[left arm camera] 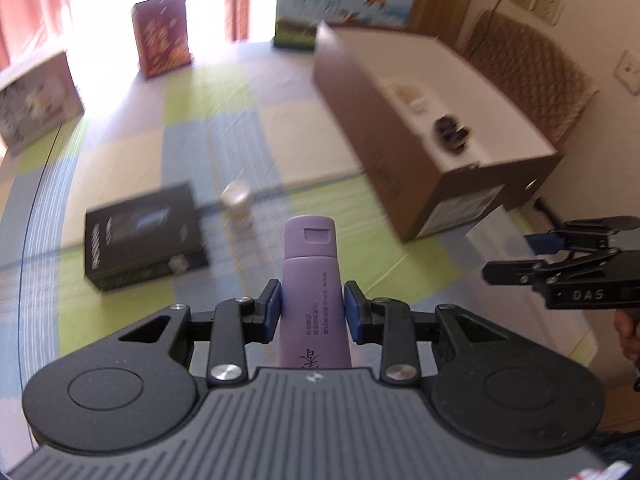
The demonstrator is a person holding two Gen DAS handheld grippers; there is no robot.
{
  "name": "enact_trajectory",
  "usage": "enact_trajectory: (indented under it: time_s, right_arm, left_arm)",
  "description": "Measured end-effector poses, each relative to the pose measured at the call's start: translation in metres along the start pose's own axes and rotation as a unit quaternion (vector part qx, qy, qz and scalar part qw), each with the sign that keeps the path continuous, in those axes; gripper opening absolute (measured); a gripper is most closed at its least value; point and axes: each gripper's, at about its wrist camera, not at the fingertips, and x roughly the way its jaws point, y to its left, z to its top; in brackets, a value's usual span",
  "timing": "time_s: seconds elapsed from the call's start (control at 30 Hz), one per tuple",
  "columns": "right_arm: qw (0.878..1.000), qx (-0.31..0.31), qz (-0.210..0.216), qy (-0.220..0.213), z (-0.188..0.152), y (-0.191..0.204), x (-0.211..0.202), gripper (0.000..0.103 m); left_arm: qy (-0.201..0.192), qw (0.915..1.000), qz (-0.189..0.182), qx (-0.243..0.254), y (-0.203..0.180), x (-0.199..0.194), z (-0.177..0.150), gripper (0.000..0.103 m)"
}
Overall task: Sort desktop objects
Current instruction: 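Carry the purple tube and clear cup over the brown cardboard box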
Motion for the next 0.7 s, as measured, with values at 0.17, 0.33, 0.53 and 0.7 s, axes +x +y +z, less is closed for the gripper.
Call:
enact_trajectory:
  time_s: [0.17,0.33,0.53,0.7]
  right_arm:
    - [0.999,0.019,-0.002,-0.028,0.012,-0.022,-0.026,0.049]
    - [0.998,0.027,-0.008,-0.054,0.029,-0.046,-0.046,0.049]
    - [0.997,0.016,-0.023,-0.076,0.052,-0.076,-0.057,0.049]
    - [0.997,-0.002,-0.031,-0.076,0.071,-0.096,-0.050,0.049]
  left_arm:
    - [-0.030,0.9988,-0.035,0.014,-0.026,-0.008,0.026,0.028]
    - [-0.045,0.9966,-0.062,0.031,-0.054,-0.003,0.051,0.028]
    - [-0.059,0.9933,-0.088,0.047,-0.083,0.012,0.086,0.028]
    - [-0.064,0.9911,-0.096,0.067,-0.107,0.031,0.115,0.028]
